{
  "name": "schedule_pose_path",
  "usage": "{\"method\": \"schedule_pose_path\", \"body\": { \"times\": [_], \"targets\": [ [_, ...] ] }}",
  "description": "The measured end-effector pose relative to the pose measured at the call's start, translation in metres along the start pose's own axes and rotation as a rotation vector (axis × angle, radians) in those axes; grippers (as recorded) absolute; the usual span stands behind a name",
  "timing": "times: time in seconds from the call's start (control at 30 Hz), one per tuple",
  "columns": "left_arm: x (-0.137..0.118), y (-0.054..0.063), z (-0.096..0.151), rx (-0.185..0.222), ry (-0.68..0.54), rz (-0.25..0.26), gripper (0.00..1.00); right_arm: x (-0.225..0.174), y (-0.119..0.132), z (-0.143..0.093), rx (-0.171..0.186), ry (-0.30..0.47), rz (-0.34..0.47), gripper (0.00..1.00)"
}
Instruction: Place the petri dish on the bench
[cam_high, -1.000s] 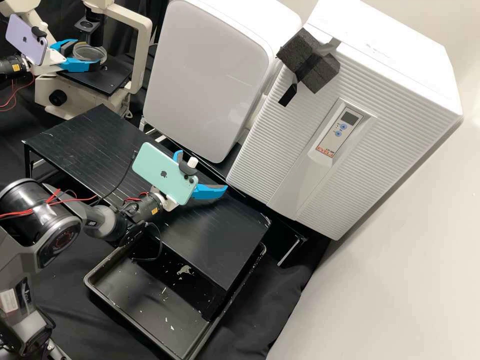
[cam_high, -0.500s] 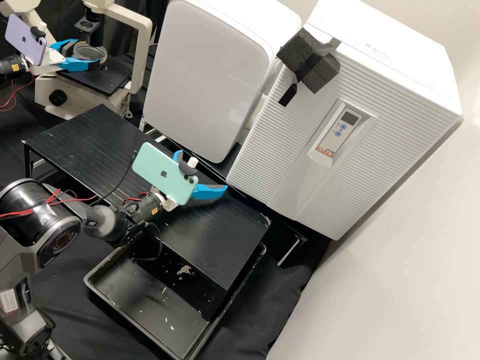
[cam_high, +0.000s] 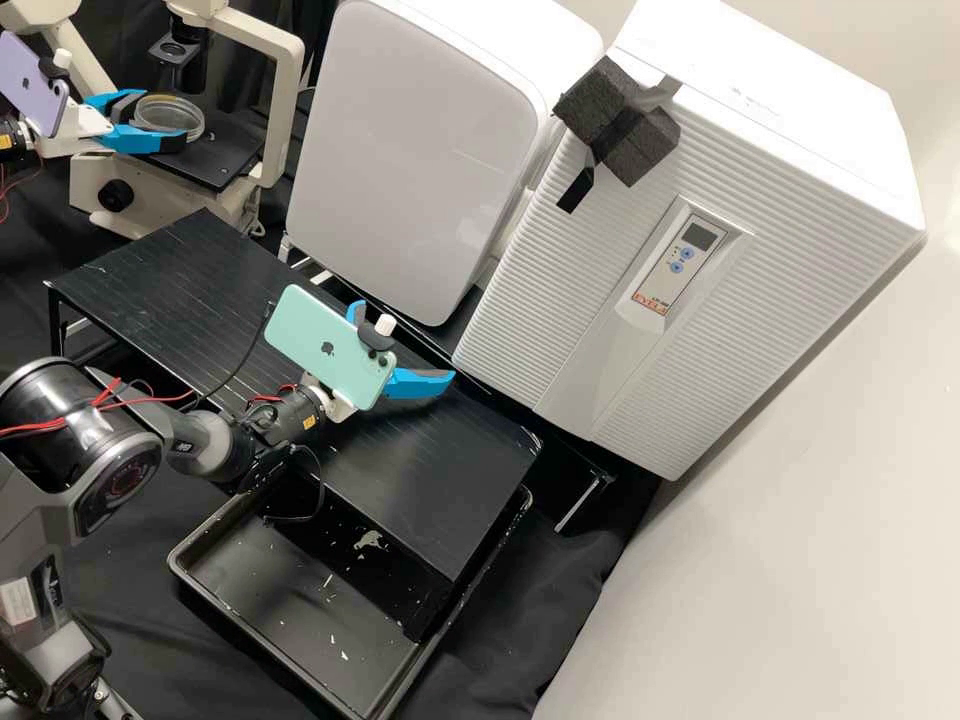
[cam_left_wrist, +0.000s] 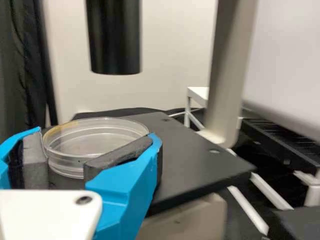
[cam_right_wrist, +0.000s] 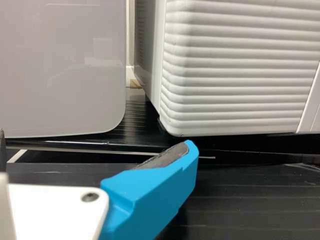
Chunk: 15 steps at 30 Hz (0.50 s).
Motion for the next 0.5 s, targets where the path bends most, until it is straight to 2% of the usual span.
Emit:
{"method": "schedule_pose_path", "body": {
  "times": [0.23,0.47,0.5],
  "targets": [
    [-0.014,0.005,0.033,0.027,-0.123,-0.010,0.00,0.000,0.000,0.000,0.000,0.000,0.000,1.00],
    [-0.021,0.008,0.061,0.017,-0.244,0.004,0.00,0.000,0.000,0.000,0.000,0.000,0.000,1.00],
    [-0.025,0.008,0.068,0.031,-0.275,-0.001,0.00,0.000,0.000,0.000,0.000,0.000,0.000,1.00]
  ]
}}
